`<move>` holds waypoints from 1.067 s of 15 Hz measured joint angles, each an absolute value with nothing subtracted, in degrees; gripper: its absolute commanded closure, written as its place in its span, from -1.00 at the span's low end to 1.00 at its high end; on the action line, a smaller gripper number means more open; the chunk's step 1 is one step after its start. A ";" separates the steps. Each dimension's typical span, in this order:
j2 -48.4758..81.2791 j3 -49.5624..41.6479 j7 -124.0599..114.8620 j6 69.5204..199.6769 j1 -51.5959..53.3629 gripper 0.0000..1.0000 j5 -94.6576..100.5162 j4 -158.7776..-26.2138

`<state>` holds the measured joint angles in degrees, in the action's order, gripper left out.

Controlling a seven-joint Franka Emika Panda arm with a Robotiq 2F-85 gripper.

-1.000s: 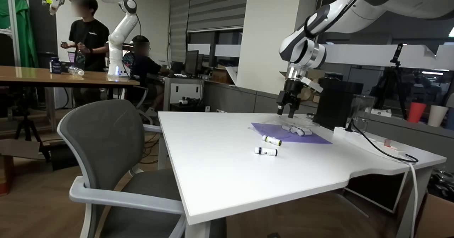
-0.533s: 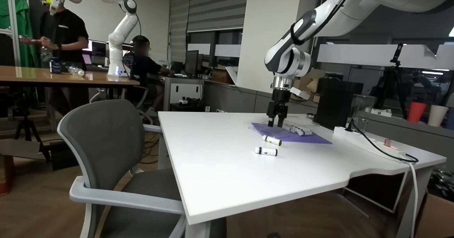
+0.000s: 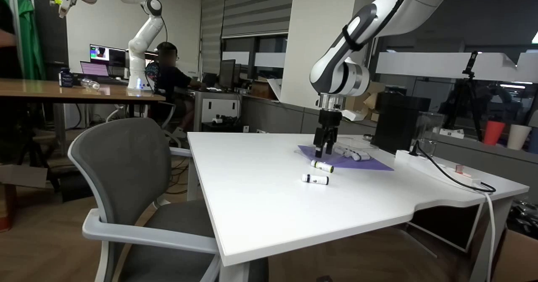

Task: Take one bottle from the table and put it in the bowl

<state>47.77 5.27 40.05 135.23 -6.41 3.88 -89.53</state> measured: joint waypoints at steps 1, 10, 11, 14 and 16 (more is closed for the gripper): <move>46.51 4.96 39.49 136.54 -6.09 -1.00 4.73 -91.58; 39.17 3.43 35.29 141.00 -4.18 -1.00 8.02 -103.79; 38.99 3.53 35.29 141.11 -4.19 -1.00 7.98 -104.30; 38.89 4.11 35.32 141.42 -4.46 -1.00 7.89 -105.08; 38.90 4.66 35.44 141.86 -4.86 -1.00 7.73 -105.18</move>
